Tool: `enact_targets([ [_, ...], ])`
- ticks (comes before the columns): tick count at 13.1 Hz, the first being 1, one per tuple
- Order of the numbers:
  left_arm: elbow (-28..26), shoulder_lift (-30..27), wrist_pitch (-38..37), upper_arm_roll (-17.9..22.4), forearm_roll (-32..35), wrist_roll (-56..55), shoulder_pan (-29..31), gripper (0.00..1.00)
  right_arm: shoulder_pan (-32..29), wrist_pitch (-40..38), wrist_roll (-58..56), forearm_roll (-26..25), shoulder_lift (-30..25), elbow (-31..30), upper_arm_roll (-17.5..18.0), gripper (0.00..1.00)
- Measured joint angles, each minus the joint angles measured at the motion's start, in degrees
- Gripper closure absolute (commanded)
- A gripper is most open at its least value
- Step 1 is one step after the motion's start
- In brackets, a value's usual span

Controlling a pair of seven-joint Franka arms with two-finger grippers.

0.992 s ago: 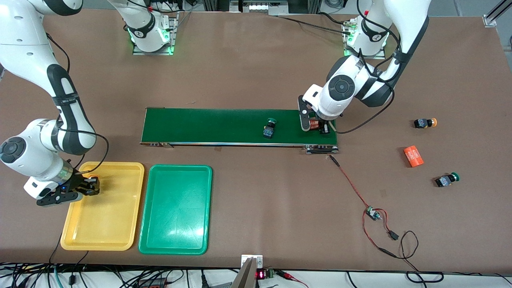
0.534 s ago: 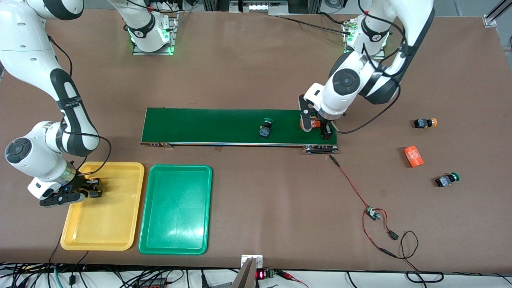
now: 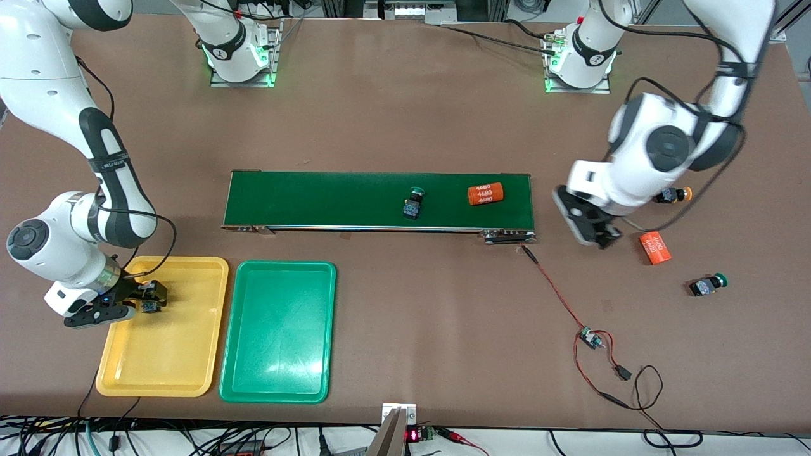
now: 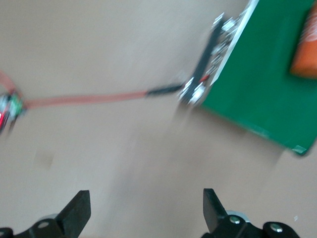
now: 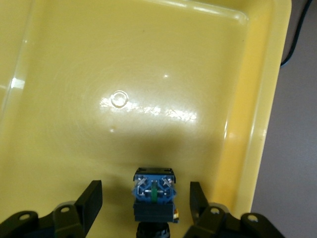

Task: Sort buttons by color to trays
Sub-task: 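Release the button into the yellow tray while the left gripper grasps a button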

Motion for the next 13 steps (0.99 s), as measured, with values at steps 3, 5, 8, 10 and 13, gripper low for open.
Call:
enact_targets([
  [3, 0.0, 1.54, 0.04, 4.13, 0.0, 0.31, 5.42, 0.0, 0.01, -4.97, 2.24, 0.07, -2.22, 0.08, 0.44, 0.14],
  [5, 0.01, 1.87, 0.04, 9.53, -0.44, -0.86, 5.88, 0.0, 0.05, -9.34, 5.26, 0.07, -4.14, 0.17, 1.73, 0.12],
  [8, 0.01, 2.51, 0.01, 13.5, -1.93, -17.71, 6.34, 0.0, 0.19, -17.88, 9.22, 0.07, -8.46, 0.42, 2.94, 0.06],
  [10, -0.01, 3.28, -0.02, 13.35, -1.93, -27.79, 6.07, 0.0, 0.21, -24.11, 12.41, 0.06, -11.78, 0.68, 4.27, 0.0],
  [13, -0.02, 4.21, -0.12, 13.36, -1.94, -30.66, 5.8, 0.0, 0.28, -31.42, 14.83, 0.05, -16.66, 0.76, 5.37, 0.0],
])
